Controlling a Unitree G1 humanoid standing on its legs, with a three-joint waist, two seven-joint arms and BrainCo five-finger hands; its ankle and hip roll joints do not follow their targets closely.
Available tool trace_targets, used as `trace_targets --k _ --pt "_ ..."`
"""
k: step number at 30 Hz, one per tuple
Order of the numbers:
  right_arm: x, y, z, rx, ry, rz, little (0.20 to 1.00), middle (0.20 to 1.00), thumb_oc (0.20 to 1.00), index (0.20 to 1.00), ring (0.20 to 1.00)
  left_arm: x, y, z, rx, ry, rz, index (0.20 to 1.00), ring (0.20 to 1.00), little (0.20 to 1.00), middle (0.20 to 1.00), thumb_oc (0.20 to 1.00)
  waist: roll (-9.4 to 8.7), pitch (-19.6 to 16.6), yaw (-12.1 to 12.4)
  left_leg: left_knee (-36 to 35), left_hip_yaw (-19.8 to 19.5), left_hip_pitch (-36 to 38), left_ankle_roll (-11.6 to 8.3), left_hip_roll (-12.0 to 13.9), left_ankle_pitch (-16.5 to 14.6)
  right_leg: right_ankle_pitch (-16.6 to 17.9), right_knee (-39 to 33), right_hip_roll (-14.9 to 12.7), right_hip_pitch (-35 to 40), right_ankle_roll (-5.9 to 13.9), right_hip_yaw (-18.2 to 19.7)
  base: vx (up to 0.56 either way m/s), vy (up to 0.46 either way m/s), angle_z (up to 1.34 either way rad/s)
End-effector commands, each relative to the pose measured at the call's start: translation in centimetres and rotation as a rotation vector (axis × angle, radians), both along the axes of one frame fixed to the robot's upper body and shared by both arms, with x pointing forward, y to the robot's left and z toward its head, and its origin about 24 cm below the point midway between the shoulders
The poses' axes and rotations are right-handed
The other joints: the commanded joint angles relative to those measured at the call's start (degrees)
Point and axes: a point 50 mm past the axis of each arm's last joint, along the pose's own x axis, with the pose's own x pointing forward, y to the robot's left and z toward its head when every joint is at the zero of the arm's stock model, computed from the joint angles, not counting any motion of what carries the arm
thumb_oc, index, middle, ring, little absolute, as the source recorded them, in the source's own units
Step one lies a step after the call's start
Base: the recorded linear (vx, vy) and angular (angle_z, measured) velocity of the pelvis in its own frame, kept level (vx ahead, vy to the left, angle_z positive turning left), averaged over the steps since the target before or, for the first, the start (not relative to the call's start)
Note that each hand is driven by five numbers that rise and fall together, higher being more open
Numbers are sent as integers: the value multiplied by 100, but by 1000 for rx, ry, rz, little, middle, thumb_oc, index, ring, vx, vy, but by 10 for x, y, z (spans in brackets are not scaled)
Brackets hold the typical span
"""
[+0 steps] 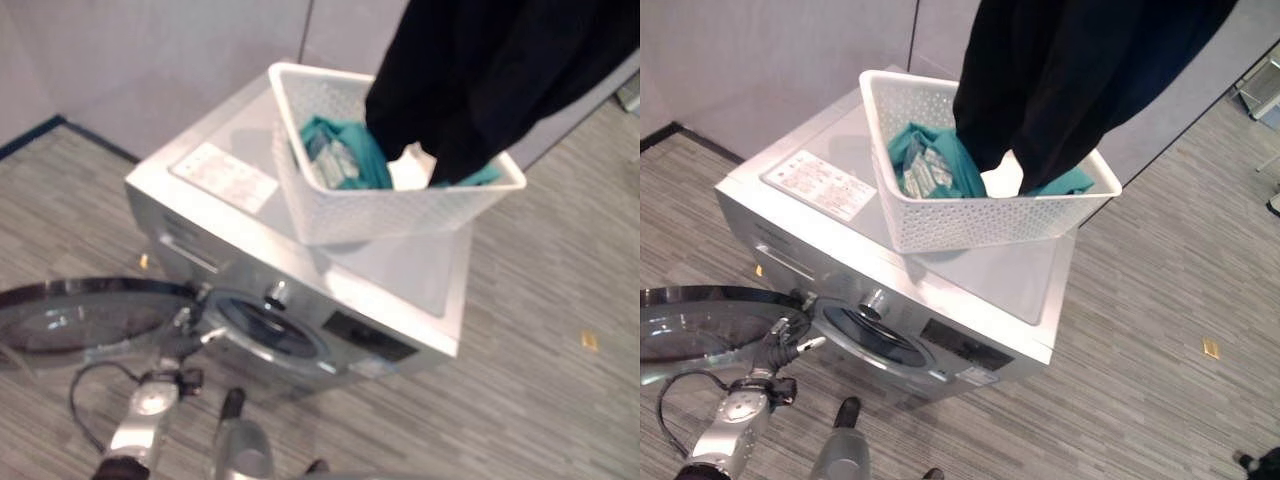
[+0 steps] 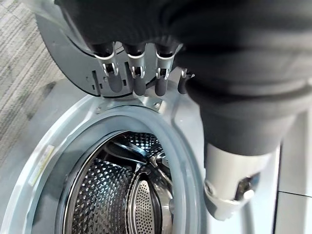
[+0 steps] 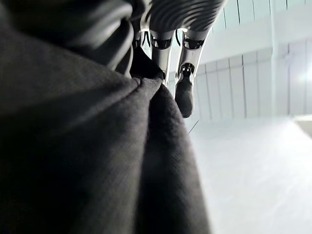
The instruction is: Grab the laundry basket,head to the washer,open it,put in the laundry and shut it.
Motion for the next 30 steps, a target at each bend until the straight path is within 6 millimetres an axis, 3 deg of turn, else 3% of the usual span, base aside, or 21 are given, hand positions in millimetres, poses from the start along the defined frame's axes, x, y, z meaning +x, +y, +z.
trace_targets --k 1,7,15,19,22,25,30 --pt "-35 -14 27 108 -136 -8 200 200 200 200 200 3 11 13 76 -58 -39 1000 1000 1000 1000 1000 -61 -413 -73 -312 -176 -75 41 161 -54 -688 327 -129 393 349 327 0 0 0" --pt "-50 -13 36 122 -188 48 200 200 200 200 200 1 12 11 68 -45 -26 1000 1000 1000 1000 1000 15 -529 -182 -396 -178 -8 37 159 -38 -683 328 -144 445 351 301 0 0 1" --pt "-54 -14 39 131 -209 51 200 200 200 200 200 -2 15 10 64 -47 -1 1000 1000 1000 1000 1000 118 -599 -322 -373 -101 167 92 114 -161 -634 386 -238 476 409 387 5 32 -9" --pt "-65 -21 44 153 -235 25 200 200 200 200 200 -5 21 10 72 -46 29 1000 1000 1000 1000 1000 137 -661 -447 -409 -32 295 127 77 -221 -597 454 -314 477 455 444 34 42 -16" --pt "-88 -29 50 149 -298 0 200 200 200 200 200 -5 22 8 74 -39 40 1000 1000 1000 1000 1000 186 -746 -635 -436 16 394 154 13 -283 -555 570 -402 466 507 465 39 52 -9" --pt "-97 -38 45 130 -330 -15 200 200 200 200 200 -1 16 9 68 -50 18 1000 1000 1000 1000 1000 280 -794 -729 -378 83 448 171 -15 -354 -545 633 -457 491 527 478 31 39 -4" --pt "-90 -38 33 85 -320 -15 200 200 200 200 200 0 14 8 63 -58 31 1000 1000 1000 1000 1000 420 -817 -754 -364 170 574 183 -9 -402 -551 647 -511 518 550 517 2 6 -7"
